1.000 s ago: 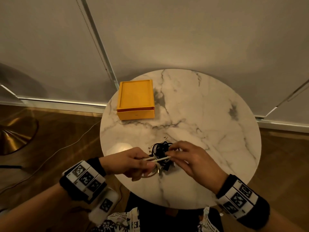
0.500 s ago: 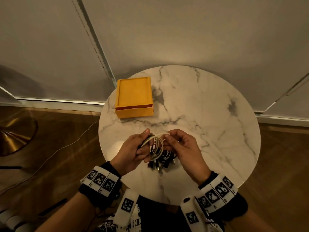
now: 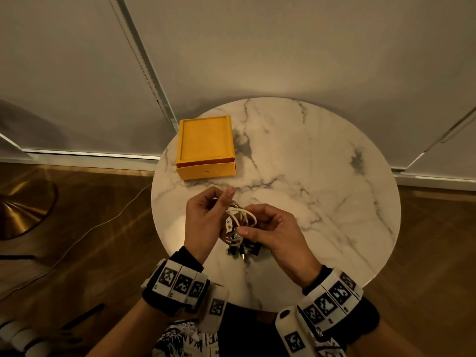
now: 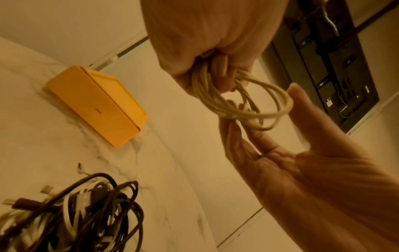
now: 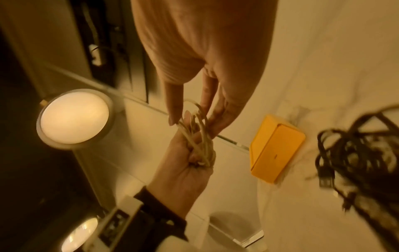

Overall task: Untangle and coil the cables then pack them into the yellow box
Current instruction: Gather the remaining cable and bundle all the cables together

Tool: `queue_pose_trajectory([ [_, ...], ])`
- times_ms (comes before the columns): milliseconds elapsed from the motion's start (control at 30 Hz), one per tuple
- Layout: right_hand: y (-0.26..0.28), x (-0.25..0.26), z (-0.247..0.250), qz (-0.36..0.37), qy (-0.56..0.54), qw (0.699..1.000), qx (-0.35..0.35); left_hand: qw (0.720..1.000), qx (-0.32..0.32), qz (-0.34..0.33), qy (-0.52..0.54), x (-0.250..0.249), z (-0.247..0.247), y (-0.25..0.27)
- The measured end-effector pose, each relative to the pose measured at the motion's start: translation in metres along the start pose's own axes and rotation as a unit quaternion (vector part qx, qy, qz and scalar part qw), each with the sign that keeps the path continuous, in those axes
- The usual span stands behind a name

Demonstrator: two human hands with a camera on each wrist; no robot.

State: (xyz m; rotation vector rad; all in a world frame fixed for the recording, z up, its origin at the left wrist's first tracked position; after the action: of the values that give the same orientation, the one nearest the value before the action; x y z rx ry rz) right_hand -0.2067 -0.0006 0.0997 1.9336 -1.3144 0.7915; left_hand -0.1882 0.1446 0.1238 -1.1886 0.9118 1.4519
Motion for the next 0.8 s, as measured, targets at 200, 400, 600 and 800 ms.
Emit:
queue_pose_trajectory([
  [200, -0.002, 0.009, -0.005, 0.024, 0.055, 0.998, 0.031, 0.996, -0.057, -0.044, -0.044, -0.004, 0.001, -0.003],
  [400, -0.01, 0.006, -0.004, -0.004, 0.126, 0.99, 0.068, 0.981, -0.067, -0.093, -0.159, -0.002, -0.001, -0.009],
  [600, -0.008, -0.003, 0.005, -0.038, 0.012, 0.999, 0.019, 0.98, -0.036, -0.11, -0.162, -0.005, -0.012, -0.008],
  [800, -0.003, -0.009, 0.005, -0.088, -0.118, 0.989, 0.021, 0.996, 0.078, 0.026, 0.02, 0.016, -0.024, -0.01],
])
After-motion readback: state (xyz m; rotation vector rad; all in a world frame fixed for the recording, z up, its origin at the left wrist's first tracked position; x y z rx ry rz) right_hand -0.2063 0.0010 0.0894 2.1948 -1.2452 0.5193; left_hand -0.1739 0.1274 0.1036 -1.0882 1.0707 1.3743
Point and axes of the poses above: each hand's wrist, its own y-axis away from the middle knuckle, its own z-axis out of the back of the hand, x = y × z, the point moved 7 cm from there along -y, towards the middle knuckle, and after that the axes turned 14 degrees about -y, right-handed, at the moved point
